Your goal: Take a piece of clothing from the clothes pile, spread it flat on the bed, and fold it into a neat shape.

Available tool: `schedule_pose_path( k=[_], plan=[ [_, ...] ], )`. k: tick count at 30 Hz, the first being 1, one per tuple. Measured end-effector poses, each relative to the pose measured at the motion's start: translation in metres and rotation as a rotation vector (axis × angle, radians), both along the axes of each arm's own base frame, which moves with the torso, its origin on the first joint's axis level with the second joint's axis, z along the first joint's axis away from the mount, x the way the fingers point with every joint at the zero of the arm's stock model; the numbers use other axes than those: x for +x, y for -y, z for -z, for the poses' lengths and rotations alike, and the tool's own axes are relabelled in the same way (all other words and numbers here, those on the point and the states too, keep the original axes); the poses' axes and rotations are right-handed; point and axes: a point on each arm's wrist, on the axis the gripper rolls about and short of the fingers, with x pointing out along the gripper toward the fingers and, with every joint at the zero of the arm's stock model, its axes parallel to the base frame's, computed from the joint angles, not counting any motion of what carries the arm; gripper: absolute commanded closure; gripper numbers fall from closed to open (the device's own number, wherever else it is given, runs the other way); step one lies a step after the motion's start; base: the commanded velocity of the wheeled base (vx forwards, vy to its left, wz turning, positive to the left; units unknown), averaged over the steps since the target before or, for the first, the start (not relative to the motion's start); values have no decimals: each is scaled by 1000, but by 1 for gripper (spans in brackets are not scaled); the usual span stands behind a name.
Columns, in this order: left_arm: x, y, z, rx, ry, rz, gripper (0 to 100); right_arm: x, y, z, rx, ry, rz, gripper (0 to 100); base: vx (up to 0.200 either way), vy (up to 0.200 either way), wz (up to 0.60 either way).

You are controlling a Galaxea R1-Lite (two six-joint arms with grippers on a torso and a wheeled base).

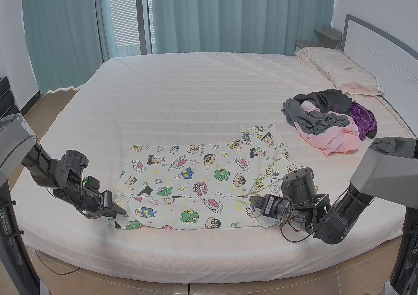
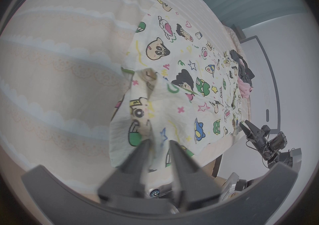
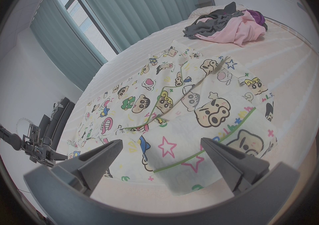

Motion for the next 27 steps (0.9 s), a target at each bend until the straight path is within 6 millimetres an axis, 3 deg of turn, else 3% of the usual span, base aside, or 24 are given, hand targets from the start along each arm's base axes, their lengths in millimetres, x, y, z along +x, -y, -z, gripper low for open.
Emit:
schedule_pose_path(
  k=[9, 27],
  plan=[
    [-6, -7, -3, 21, -24, -26, 100, 0, 0, 0, -1, -1, 1, 0, 0, 0, 0],
    [-19, -10, -28, 129, -31, -26, 100, 1, 1, 3, -5, -7, 4, 0, 0, 0, 0]
  ],
)
